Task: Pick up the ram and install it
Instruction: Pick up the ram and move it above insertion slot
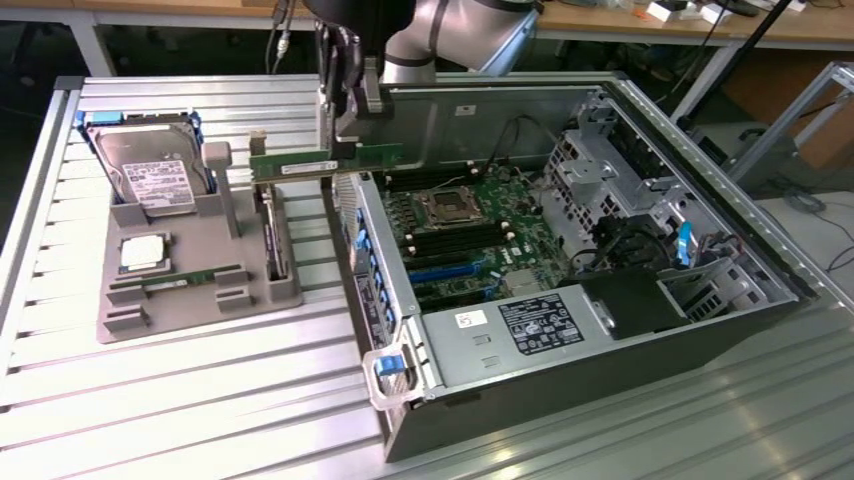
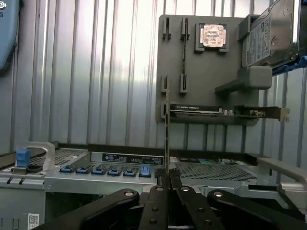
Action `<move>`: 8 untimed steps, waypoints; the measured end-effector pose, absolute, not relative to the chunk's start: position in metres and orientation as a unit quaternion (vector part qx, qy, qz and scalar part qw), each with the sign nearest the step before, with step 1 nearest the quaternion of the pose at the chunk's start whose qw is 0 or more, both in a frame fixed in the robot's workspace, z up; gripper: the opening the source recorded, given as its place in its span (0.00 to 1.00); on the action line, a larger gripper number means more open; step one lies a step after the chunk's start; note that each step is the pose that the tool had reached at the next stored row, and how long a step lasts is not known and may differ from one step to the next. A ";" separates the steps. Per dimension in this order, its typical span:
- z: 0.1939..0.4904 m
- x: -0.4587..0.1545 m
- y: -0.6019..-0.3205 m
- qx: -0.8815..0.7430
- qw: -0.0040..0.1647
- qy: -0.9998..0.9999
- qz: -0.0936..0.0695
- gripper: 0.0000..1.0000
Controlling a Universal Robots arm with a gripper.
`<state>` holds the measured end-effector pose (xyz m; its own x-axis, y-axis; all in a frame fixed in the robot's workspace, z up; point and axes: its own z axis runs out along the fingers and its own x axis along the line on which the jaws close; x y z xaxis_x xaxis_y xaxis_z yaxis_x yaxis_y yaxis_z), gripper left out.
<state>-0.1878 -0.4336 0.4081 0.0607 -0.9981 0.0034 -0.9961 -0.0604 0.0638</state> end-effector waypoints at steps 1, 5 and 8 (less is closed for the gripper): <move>0.408 -0.184 -0.434 0.728 0.024 -0.685 -0.021 0.12; 0.408 -0.175 -0.434 0.728 0.025 -0.685 -0.021 0.12; 0.408 -0.166 -0.434 0.728 0.025 -0.685 -0.021 0.12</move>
